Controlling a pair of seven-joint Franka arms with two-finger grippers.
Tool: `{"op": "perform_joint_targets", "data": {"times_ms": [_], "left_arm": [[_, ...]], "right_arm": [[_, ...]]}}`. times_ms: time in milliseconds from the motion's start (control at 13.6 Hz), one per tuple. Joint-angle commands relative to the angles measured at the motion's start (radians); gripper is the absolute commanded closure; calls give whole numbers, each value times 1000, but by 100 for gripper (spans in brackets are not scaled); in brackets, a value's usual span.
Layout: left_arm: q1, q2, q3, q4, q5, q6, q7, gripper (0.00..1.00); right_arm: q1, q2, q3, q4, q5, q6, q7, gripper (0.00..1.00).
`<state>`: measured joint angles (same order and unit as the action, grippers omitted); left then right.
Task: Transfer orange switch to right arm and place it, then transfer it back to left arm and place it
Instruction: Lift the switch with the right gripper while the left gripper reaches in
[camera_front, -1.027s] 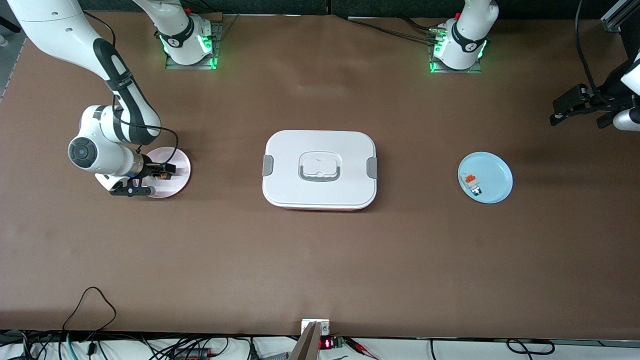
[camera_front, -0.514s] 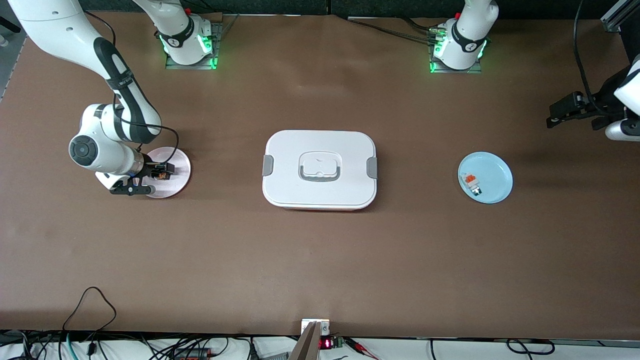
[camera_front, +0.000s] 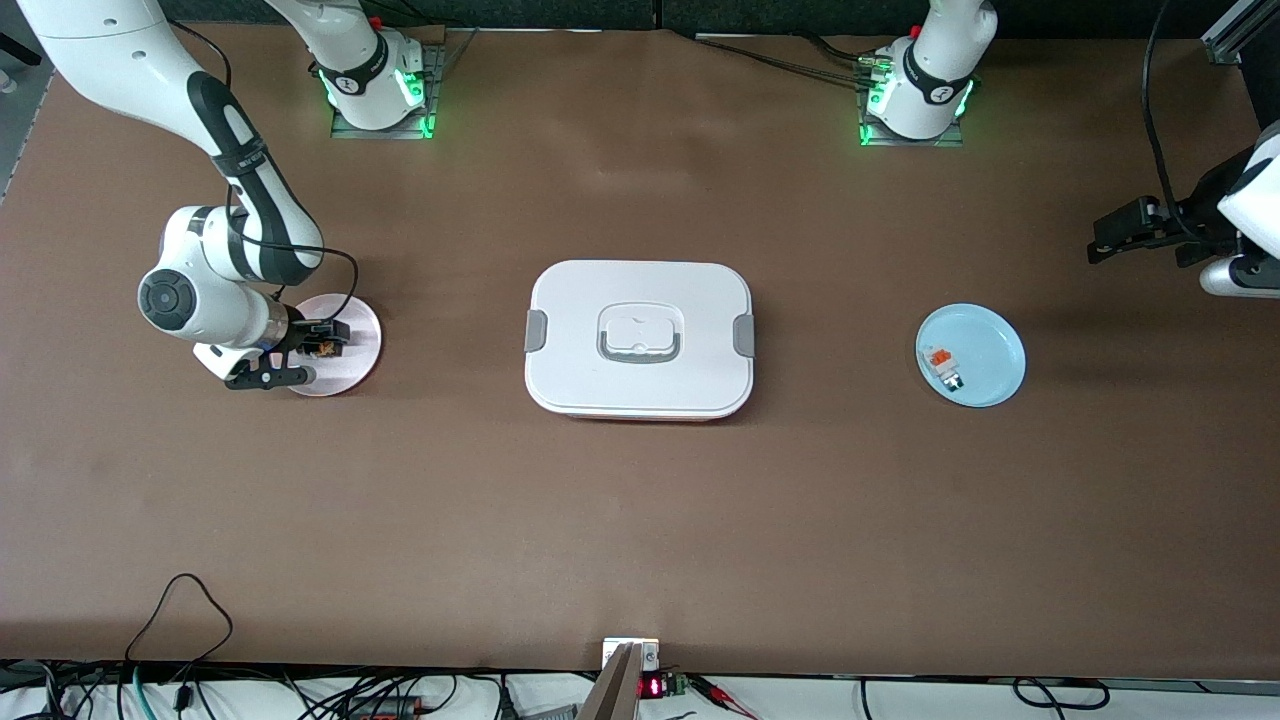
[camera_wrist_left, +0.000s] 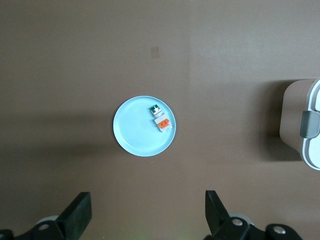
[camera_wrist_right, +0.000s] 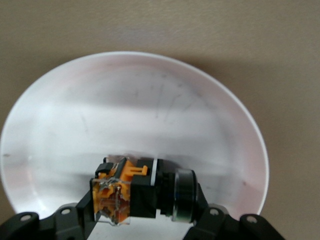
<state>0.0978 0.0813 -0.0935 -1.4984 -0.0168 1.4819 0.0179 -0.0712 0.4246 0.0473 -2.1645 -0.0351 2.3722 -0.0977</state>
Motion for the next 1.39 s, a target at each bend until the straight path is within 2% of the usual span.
{"op": "perform_joint_targets", "data": {"times_ms": [0, 147, 514, 734, 954, 1101, 1247, 1321], "left_arm": [[-6, 17, -3, 30, 11, -20, -15, 0], [-4, 14, -5, 21, 3, -29, -57, 0], [-10, 21, -5, 15, -57, -58, -134, 0], [8, 25, -2, 7, -224, -57, -177, 0], [19, 49, 0, 7, -345, -49, -231, 0], [23, 61, 6, 7, -435, -49, -248, 0], [34, 81, 6, 7, -529, -45, -281, 0], [34, 87, 6, 7, -563, -28, -301, 0]], "right_arm": [[27, -107, 28, 14, 76, -127, -10, 72], [48, -164, 32, 40, 87, -162, -23, 72], [53, -217, 36, 199, 84, -286, -134, 72], [54, -254, 71, 267, 92, -286, -235, 72], [57, -317, 126, 272, 107, -274, -238, 73], [62, -340, 166, 275, 185, -269, -249, 73], [64, -339, 224, 311, 347, -266, -310, 74], [65, -334, 229, 333, 406, -252, -359, 75]]}}
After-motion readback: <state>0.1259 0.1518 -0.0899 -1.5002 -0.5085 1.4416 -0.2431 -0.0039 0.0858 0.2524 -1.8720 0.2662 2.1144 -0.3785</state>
